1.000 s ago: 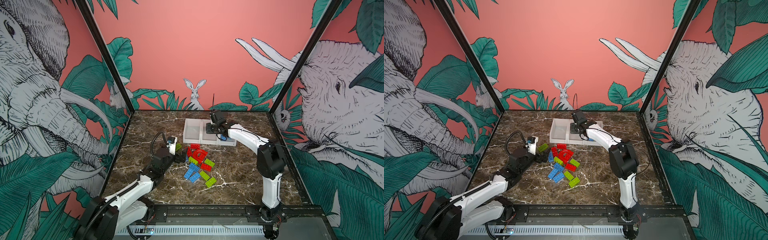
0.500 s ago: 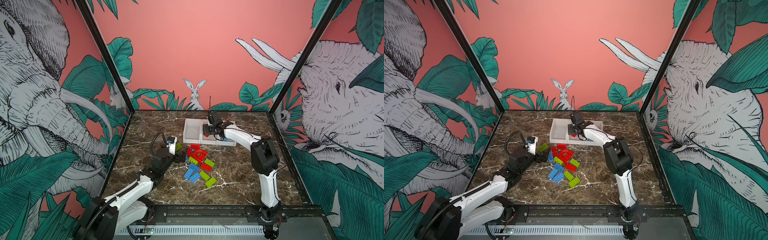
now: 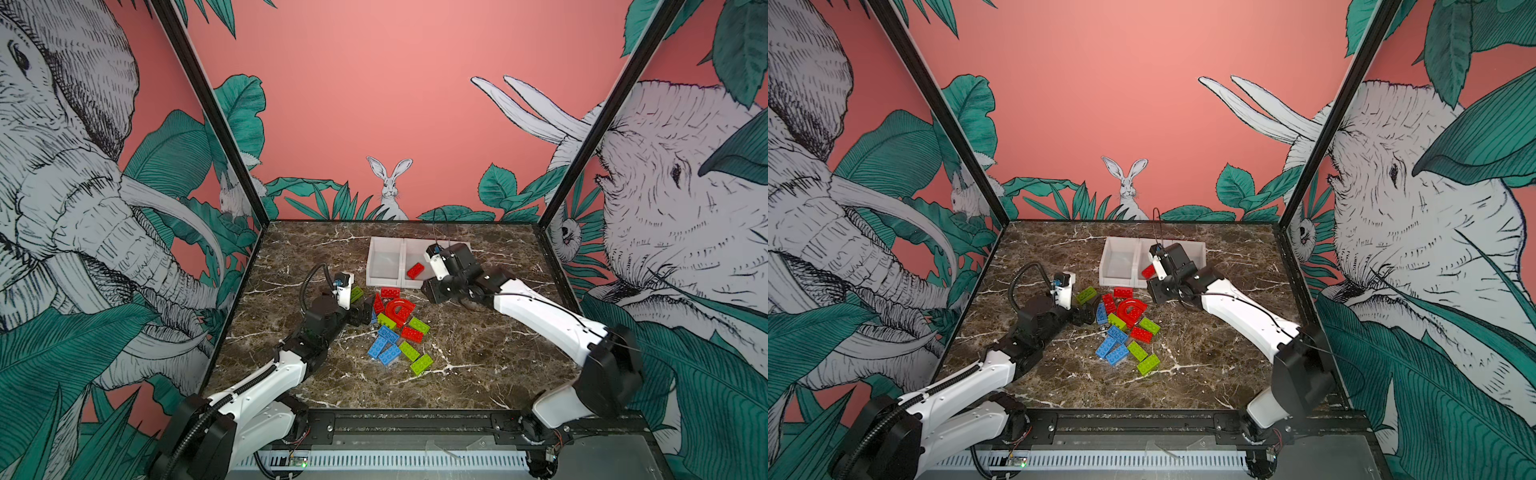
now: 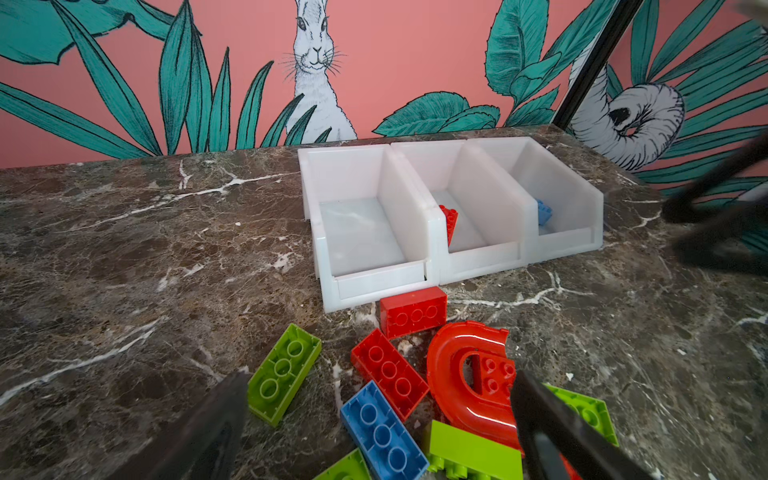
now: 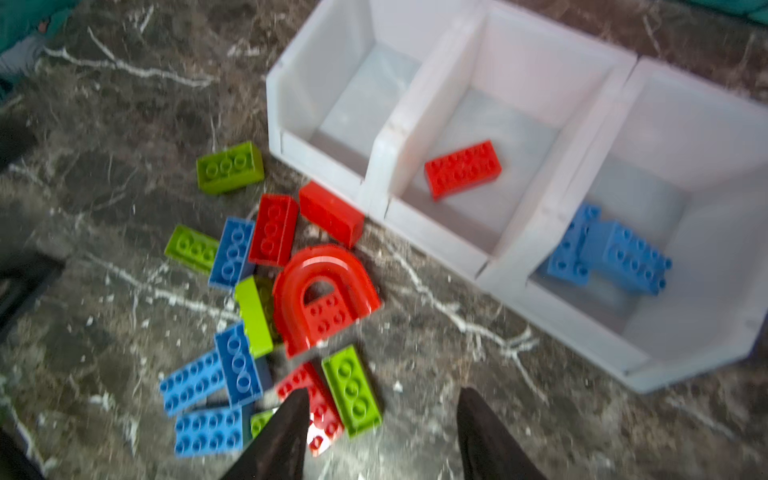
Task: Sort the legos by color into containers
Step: 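Move the right gripper back to the pile above a lime-green brick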
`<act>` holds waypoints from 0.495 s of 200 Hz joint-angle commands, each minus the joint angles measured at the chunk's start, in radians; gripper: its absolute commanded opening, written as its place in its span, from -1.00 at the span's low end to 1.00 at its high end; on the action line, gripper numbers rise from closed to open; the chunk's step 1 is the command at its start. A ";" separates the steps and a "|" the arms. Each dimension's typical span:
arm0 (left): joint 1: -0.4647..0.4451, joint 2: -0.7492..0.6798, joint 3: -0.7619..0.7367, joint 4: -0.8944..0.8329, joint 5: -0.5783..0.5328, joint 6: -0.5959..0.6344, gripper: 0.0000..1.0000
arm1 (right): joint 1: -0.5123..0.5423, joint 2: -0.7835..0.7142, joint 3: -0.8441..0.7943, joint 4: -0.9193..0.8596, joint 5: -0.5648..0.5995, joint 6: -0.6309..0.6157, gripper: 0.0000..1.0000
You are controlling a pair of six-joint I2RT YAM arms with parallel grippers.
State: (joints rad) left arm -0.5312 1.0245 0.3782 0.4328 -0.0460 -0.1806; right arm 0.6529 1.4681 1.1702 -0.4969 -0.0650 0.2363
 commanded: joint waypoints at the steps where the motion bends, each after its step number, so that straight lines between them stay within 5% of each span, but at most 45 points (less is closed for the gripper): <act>1: -0.003 -0.015 -0.018 0.028 -0.011 -0.010 0.98 | -0.001 -0.063 -0.178 -0.007 -0.007 0.018 0.05; 26: -0.002 0.006 -0.015 0.037 -0.017 -0.002 0.98 | 0.012 -0.103 -0.305 0.153 -0.075 0.031 -0.02; 99: -0.002 0.054 -0.008 0.048 -0.007 -0.010 0.98 | 0.048 0.116 -0.240 0.229 -0.099 -0.018 -0.09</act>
State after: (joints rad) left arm -0.5312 1.0798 0.3714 0.4549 -0.0486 -0.1837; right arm 0.6979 1.5181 0.9062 -0.3187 -0.1448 0.2352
